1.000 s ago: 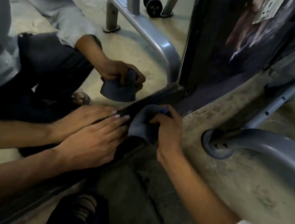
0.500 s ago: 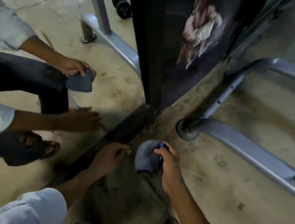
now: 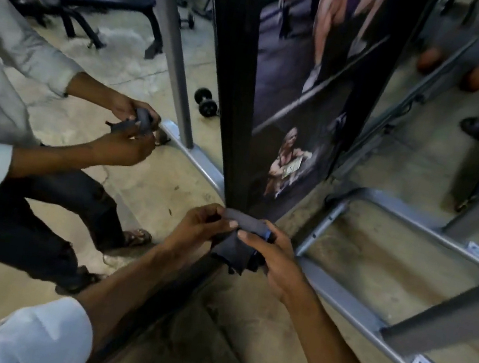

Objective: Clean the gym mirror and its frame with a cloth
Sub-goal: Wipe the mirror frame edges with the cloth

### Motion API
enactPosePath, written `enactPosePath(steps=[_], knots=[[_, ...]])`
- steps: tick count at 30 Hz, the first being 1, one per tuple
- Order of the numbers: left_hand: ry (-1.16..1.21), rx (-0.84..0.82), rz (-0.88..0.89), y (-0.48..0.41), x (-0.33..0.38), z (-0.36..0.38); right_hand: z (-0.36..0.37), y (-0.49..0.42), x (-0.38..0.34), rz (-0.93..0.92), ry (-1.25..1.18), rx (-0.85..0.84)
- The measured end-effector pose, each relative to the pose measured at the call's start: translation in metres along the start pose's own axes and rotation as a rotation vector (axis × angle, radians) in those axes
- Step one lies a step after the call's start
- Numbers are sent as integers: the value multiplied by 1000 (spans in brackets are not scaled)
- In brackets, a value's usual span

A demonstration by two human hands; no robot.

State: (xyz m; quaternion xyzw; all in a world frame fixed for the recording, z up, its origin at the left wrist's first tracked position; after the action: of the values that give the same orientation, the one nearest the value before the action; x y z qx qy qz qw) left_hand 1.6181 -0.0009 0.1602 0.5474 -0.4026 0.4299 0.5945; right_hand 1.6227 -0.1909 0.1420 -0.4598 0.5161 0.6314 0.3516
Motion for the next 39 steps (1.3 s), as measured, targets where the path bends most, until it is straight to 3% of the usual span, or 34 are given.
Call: enactPosePath(steps=[8, 16, 19, 25, 29, 33, 39], knots=[[-291, 108, 407, 29, 193, 12, -1, 18, -203, -315, 157, -150], [-771, 322, 953, 38, 377, -5, 20, 13, -395, -796, 526, -43], [-922, 380, 1119, 53, 453, -7, 29, 17, -471, -973, 568, 15], [-1488, 629, 1378, 91, 590, 1, 43, 38, -600, -1283, 591, 154], [-1724, 759, 1437, 104, 658, 12, 42, 52, -671, -1441, 553, 322], [-1911, 894, 1353, 118, 708, 23, 32, 61, -737, -1500, 616, 462], [-1982, 1102, 1228, 107, 768, 32, 13, 54, -823, -1804, 841, 855]])
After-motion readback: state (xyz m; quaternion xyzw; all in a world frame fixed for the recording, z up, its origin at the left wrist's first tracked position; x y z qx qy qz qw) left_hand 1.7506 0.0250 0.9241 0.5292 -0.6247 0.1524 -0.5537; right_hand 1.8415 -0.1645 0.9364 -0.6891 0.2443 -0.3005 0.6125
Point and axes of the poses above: each hand's wrist, its own y-axis away from the middle knuckle, its own z-axis out of the palm, x = y × z, the point moved 1 cm from there along -y, towards the middle knuckle, and after that the axes turned 12 degrees about y, right-handed, at the moved point
